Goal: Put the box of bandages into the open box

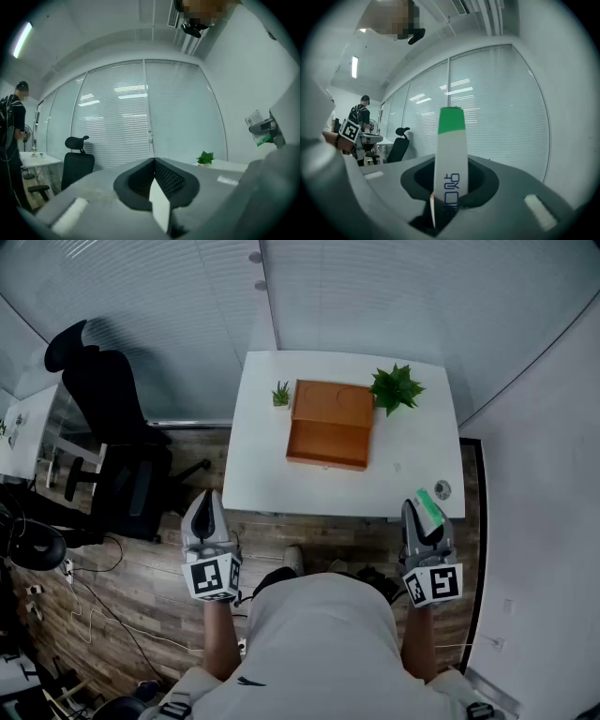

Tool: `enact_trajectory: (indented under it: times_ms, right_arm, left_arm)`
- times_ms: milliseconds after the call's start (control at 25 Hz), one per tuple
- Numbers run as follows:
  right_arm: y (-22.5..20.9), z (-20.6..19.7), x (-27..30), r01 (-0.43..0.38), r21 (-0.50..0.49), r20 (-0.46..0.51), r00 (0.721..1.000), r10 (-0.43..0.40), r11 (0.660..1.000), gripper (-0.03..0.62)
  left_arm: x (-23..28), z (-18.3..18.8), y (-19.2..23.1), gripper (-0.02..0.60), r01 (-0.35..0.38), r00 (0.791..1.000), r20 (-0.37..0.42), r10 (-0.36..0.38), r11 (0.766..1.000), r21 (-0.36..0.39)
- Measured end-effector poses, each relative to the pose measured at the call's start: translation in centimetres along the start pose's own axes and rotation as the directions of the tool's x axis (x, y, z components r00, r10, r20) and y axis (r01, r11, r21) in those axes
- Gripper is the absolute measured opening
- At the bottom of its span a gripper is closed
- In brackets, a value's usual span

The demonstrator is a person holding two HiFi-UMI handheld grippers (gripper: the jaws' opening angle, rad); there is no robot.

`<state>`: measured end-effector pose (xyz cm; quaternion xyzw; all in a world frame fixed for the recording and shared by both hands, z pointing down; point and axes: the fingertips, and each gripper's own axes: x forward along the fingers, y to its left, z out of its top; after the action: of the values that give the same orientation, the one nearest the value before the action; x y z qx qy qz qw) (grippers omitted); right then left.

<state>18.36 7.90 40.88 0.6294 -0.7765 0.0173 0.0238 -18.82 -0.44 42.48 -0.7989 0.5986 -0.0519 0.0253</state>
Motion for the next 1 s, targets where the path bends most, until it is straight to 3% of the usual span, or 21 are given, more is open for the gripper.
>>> enact_trajectory:
  times_ms: [1000]
  right_arm:
    - [-0.34, -0.18, 0.96, 0.015, 0.048, 0.001, 1.0, -0.015, 0.999, 0.094]
  left_arm:
    - [1.08, -0.47, 0.32, 0.006, 0.007, 1.0, -0.005, -0.007, 1.0, -0.011]
